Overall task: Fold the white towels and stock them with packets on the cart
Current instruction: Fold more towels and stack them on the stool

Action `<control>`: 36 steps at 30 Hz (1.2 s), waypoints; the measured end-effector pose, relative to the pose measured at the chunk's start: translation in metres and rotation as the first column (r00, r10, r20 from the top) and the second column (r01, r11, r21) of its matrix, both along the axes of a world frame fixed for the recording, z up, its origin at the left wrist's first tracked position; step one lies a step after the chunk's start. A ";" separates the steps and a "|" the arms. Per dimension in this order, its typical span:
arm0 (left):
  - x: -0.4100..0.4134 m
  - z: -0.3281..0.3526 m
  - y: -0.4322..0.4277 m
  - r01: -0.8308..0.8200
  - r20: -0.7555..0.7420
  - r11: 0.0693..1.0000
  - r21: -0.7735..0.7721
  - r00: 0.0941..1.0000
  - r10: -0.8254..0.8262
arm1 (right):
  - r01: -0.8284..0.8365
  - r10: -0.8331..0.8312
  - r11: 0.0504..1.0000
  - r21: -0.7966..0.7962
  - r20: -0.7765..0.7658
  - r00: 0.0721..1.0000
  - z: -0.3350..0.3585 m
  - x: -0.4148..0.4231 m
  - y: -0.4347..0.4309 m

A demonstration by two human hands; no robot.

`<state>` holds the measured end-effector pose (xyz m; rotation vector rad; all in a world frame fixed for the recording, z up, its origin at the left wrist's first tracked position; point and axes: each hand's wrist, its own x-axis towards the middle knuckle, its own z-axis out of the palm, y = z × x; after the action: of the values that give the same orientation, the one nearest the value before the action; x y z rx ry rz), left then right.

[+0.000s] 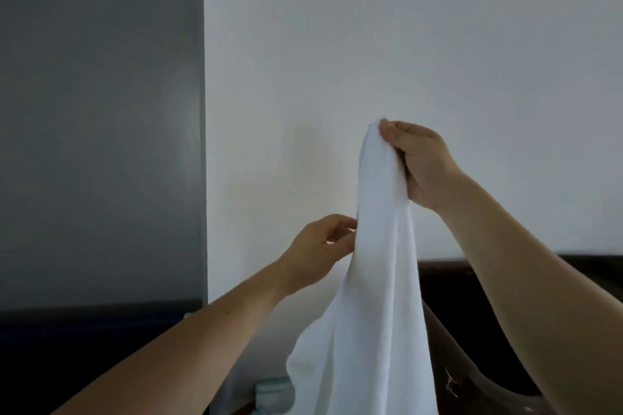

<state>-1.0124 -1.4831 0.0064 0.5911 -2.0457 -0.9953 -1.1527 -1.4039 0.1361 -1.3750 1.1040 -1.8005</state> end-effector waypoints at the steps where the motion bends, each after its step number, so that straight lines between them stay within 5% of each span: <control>1: -0.001 -0.004 0.001 0.038 0.003 0.999 0.030 0.999 -0.038 | -0.016 0.016 1.000 0.023 -0.008 1.000 -0.005 0.000 0.001; 9: -0.002 -0.002 -0.003 -0.053 0.051 0.998 -0.014 0.997 0.054 | -0.073 0.073 0.997 -0.004 -0.031 0.997 0.007 -0.011 0.010; 14: 0.015 0.005 -0.014 -0.242 -0.213 0.967 -0.085 0.952 0.220 | 0.039 -0.033 0.994 -0.100 0.053 0.998 0.024 -0.032 0.013; 17: 0.023 0.004 -0.013 -0.273 -0.281 0.891 -0.363 0.944 0.175 | 0.096 -0.079 0.983 -0.157 0.112 0.991 0.036 -0.033 0.008; 21: 0.020 -0.035 -0.021 -0.142 -0.082 0.698 -0.702 0.990 0.118 | 0.097 -0.094 0.992 -0.086 0.040 0.995 0.023 -0.022 -0.006; 26: 0.020 -0.070 -0.004 -0.121 -0.108 0.836 -0.535 0.991 0.074 | 0.120 -0.119 0.992 -0.045 0.011 0.993 0.009 -0.022 -0.008; 33: 0.004 -0.075 0.017 -0.308 0.057 0.806 -0.506 0.920 0.388 | 0.141 -0.141 0.990 -0.024 -0.008 0.990 0.008 -0.018 -0.008; 36: 0.005 -0.079 0.016 -0.221 0.102 0.848 -0.481 0.947 0.304 | 0.148 -0.148 0.989 -0.001 -0.012 0.989 0.004 -0.021 -0.005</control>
<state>-1.0075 -1.4670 -0.0722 0.6912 -2.1779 -0.2754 -1.1739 -1.4088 0.1400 -1.3367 1.2409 -1.8985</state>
